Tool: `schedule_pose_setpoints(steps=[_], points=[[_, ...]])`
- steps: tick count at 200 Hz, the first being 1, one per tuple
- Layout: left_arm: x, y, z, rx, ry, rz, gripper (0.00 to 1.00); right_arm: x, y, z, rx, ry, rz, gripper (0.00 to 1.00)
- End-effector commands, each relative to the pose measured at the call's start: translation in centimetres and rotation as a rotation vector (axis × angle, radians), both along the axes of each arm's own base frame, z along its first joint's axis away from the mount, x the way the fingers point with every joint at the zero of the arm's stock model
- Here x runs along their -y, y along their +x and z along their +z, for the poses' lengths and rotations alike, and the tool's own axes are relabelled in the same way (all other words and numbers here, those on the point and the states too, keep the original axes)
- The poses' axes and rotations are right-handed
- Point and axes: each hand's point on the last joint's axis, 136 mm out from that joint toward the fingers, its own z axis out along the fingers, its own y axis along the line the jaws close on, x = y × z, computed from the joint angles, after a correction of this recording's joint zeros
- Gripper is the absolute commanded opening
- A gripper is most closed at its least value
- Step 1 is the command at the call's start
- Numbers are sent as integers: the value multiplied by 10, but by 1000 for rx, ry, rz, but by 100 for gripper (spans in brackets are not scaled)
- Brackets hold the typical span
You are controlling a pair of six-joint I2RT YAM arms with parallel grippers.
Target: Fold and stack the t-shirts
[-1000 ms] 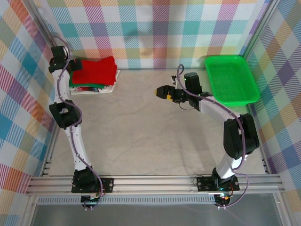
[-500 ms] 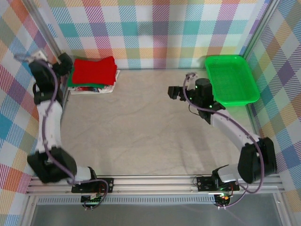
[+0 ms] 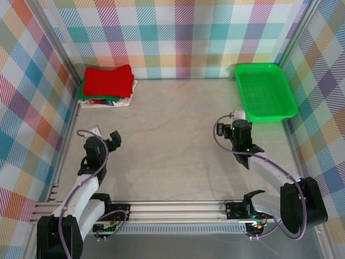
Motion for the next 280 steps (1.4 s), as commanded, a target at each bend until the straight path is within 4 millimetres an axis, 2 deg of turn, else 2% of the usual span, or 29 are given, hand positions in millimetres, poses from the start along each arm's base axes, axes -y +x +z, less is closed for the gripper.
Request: schedule_pose_setpoints(steps=[1,27,42,63,85,99,107,118,149,160,171,185,197,280], points=[[-5,18,11,55,89,6,100,16,9,10,67,14,-59,100],[1,43,-1,53,88,-27,100,35,13,-9,20,59,-108,100],[13,60,-6,38,127,-115,100,40,20,-12,50,55,-98,100],[10,73,-11,-20,146,-113,100,45,33,-19,32,60,-82,100],[13,78,-13,-19,123,-118,100,45,43,-26,35,70,-60,100],[27,79,-8,68,88,-186,100,41,50,-27,64,59,-21,100],[36,78,-15,80,102,-230,100,34,51,-28,71,64,25,99],[41,76,-21,101,107,-257,100,20,51,-34,69,68,110,100],[56,78,-32,97,138,-327,100,9,34,-30,149,85,203,100],[54,84,-37,39,137,-314,100,12,32,-33,165,96,195,100],[52,91,-40,11,138,-296,100,10,40,-36,173,114,217,100],[45,97,-40,-16,136,-254,100,21,47,-42,89,178,190,100],[44,96,-41,-21,133,-247,100,27,46,-43,81,187,169,100],[44,96,-41,-24,130,-253,100,25,46,-43,86,180,174,100]])
